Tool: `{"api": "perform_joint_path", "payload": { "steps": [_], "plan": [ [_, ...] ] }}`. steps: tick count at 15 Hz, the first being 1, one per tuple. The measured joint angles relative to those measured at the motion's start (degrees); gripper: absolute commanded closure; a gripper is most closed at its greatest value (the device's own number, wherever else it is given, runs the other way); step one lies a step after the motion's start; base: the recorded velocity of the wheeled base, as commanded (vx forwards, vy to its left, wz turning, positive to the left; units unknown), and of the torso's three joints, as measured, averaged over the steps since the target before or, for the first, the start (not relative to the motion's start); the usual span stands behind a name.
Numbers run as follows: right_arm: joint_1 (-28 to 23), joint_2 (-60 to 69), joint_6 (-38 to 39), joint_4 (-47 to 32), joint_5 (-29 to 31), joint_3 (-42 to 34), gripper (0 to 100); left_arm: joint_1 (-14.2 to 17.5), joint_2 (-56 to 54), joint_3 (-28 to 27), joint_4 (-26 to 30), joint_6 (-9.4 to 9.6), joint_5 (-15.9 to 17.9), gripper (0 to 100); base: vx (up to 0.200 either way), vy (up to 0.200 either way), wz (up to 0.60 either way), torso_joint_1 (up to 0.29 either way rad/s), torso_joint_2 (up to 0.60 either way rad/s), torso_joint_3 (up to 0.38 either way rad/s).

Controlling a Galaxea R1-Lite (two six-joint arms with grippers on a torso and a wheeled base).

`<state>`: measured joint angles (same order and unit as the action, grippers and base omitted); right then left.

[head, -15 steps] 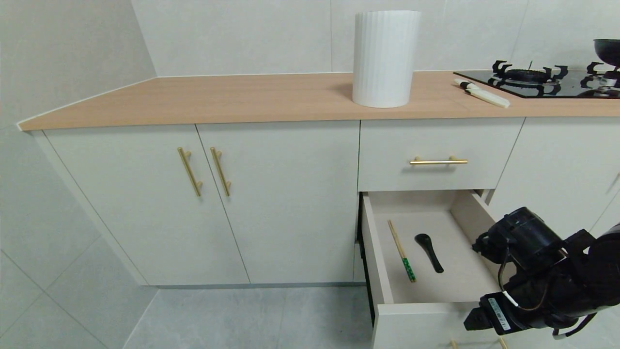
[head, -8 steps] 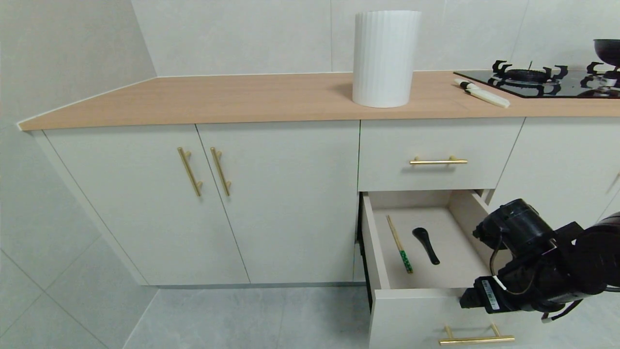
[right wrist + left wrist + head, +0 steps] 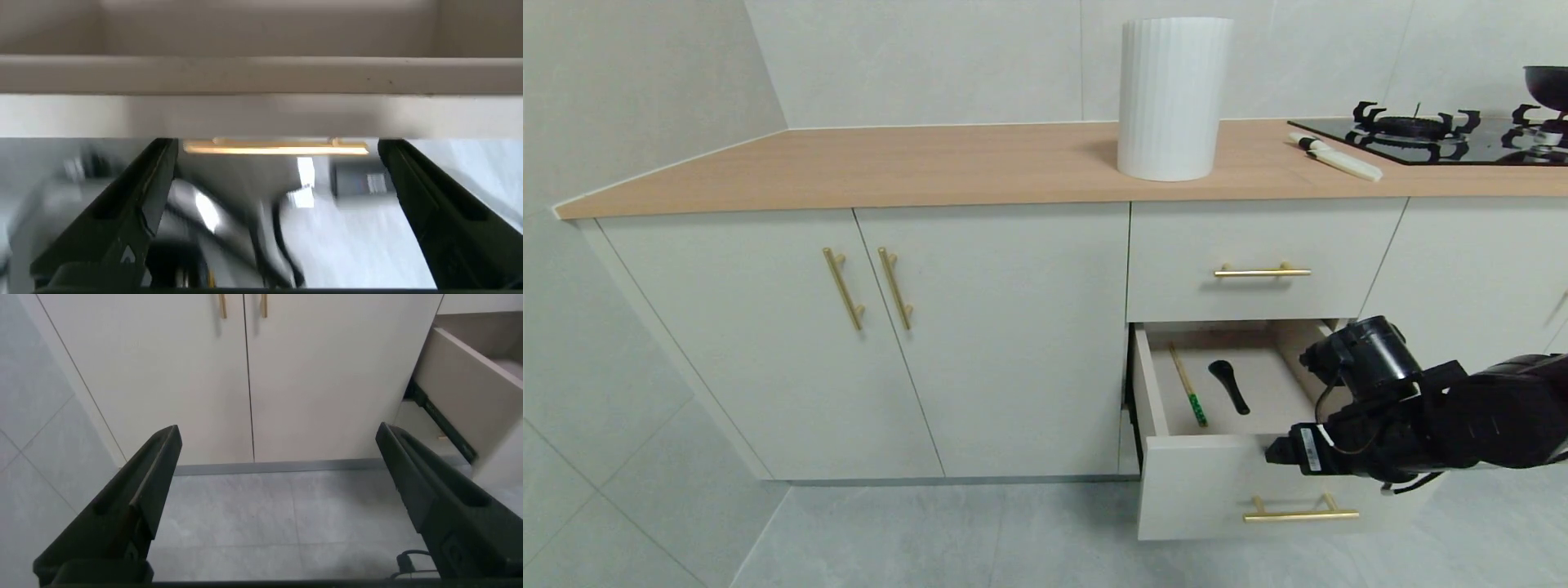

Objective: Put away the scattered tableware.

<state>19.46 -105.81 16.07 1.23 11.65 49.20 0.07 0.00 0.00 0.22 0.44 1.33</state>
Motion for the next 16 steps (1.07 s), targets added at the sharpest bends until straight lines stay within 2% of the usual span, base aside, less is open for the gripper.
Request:
{"api": "perform_joint_path", "payload": {
  "steps": [8, 12, 16],
  "plan": [
    [-2.9, -12.21, -2.52, 7.66, -0.09, 13.97, 0, 0.0, 0.0, 0.0, -0.01, 0.0, 0.0, 0, 0.0, 0.0, 0.0, 0.0, 0.0, 0.0],
    [-5.27, -16.07, -6.72, 17.94, -0.11, 15.81, 0, 0.0, 0.0, 0.0, 0.0, 0.02, 0.0, 0, 0.0, 0.0, 0.0, 0.0, 0.0, 0.0],
    [-6.42, -19.69, -7.42, 24.11, -0.17, 16.45, 0, 0.0, 0.0, 0.0, 0.0, 0.0, 0.0, 0, 0.0, 0.0, 0.0, 0.0, 0.0, 0.0]
  ]
}}
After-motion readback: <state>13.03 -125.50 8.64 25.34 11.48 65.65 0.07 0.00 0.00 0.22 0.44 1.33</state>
